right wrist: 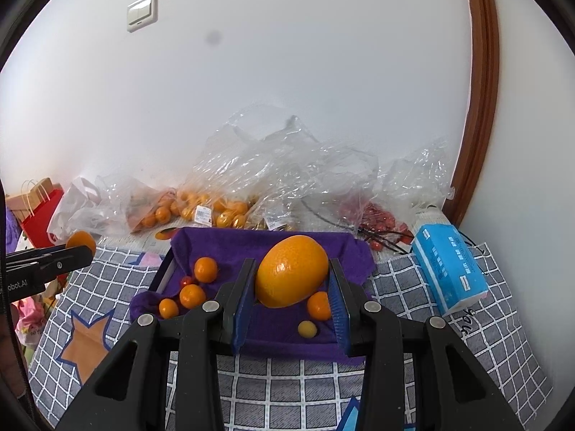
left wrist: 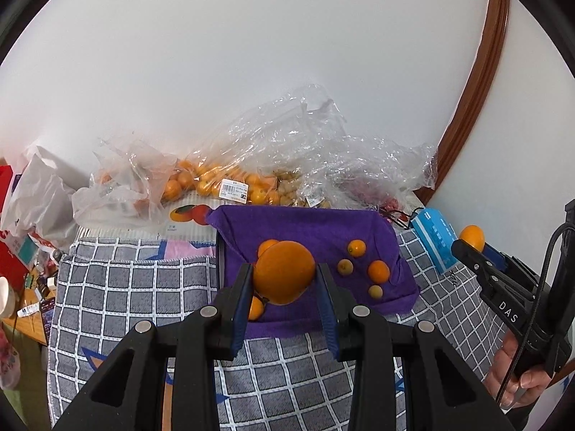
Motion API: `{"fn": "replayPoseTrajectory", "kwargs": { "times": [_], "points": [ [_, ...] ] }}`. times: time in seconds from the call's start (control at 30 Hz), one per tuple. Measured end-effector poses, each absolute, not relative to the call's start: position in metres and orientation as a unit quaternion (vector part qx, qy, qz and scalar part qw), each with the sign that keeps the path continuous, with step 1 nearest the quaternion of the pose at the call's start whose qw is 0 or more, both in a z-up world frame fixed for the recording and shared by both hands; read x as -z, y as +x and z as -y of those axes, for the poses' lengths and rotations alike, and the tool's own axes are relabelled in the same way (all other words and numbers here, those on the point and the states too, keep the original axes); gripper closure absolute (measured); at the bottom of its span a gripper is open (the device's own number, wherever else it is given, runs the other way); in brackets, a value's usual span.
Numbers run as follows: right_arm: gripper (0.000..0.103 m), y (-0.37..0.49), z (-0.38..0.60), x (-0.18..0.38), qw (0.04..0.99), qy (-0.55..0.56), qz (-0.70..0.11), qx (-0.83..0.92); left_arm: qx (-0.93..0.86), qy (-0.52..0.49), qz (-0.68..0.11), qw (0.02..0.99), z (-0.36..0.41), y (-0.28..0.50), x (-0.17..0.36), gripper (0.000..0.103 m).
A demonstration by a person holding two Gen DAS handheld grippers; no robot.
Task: Organize fruits
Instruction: 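Lower both held oranges down onto the purple towel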
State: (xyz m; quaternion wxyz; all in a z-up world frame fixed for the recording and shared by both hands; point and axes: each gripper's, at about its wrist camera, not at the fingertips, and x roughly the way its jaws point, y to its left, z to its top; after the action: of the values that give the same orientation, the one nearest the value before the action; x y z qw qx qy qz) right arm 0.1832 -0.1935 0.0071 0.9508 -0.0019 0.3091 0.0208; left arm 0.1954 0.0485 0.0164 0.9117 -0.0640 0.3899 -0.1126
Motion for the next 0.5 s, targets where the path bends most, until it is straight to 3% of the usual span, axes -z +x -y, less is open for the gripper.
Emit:
{"fn": "replayPoseTrajectory", "kwargs": {
  "times": [0.5],
  "points": [
    [0.064,0.207,0.206,-0.001,0.951,0.0,-0.308,-0.009,0.114,-0.067,-0.4,0.907,-0.05,0.221,-0.008,0.07]
  ]
}}
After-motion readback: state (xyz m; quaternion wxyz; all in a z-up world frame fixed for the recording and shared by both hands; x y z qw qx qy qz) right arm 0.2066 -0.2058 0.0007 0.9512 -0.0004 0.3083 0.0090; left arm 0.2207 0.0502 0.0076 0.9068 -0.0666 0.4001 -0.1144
